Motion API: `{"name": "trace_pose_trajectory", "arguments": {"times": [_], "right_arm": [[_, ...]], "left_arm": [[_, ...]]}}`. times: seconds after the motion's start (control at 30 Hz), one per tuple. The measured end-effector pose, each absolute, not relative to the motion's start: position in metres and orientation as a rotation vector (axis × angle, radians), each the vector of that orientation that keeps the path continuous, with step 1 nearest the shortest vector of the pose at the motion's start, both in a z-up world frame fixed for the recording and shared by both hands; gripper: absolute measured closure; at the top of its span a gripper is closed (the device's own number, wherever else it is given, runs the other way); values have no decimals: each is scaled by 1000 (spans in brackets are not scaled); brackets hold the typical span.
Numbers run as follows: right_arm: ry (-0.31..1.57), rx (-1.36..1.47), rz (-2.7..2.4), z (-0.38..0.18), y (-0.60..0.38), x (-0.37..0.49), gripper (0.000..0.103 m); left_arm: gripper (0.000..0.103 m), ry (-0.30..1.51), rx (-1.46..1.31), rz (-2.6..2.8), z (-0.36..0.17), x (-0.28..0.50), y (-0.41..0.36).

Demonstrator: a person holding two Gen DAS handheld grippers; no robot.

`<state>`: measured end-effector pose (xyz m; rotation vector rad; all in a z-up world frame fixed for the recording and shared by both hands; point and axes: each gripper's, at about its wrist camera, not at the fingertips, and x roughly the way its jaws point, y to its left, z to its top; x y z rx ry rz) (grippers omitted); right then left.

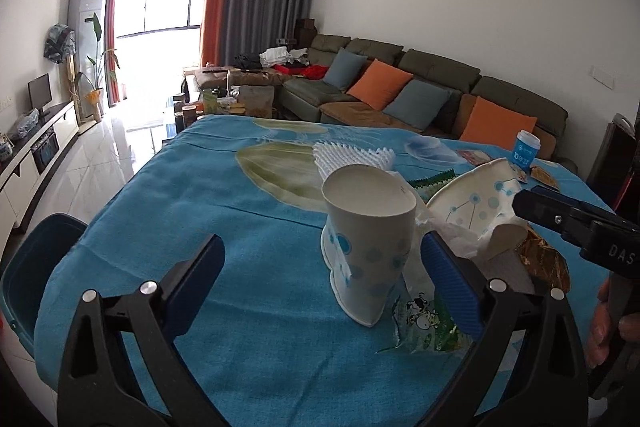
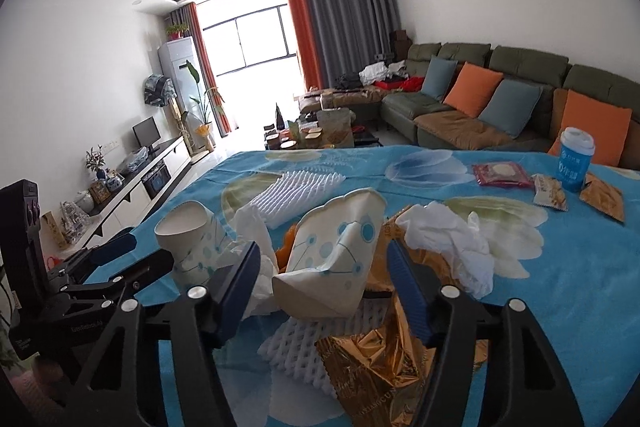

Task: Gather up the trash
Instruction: 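Grasp the white blue-dotted paper cup with the left tool, then carry the paper cup to the teal bin and open the left tool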

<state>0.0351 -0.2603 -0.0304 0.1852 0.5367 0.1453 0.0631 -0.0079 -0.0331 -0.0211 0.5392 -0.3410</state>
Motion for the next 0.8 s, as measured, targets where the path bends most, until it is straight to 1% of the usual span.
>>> {"name": "trace_pose_trajectory", "arguments": {"times": [0.1, 0.13, 0.17, 0.2, 0.23, 0.3, 0.33, 0.37, 0.4, 0.8], "right_arm": [[586, 219, 163, -35, -262, 47, 53], [600, 236, 169, -37, -264, 50, 54], [612, 252, 177, -38, -266, 52, 59], [624, 269, 186, -40, -267, 55, 65], [633, 283, 193, -40, -269, 56, 67], [648, 312, 208, -42, -272, 59, 73], [657, 331, 217, -44, -274, 60, 74], [661, 340, 221, -45, -275, 62, 78], [664, 351, 225, -46, -277, 63, 82], [641, 338, 244, -34, -275, 63, 83]], "left_arm": [[20, 577, -22, -403, -37, 70, -15], [22, 592, -22, -426, -38, 73, -17], [26, 606, -22, -445, -39, 75, -19], [32, 616, -21, -457, -40, 78, -21], [37, 628, -21, -472, -40, 82, -23], [51, 651, -33, -503, -43, 87, -26], [55, 662, -44, -518, -44, 88, -26], [63, 674, -56, -531, -46, 90, -26], [64, 682, -65, -537, -48, 91, -25], [66, 649, -108, -526, -39, 79, -3]]}}
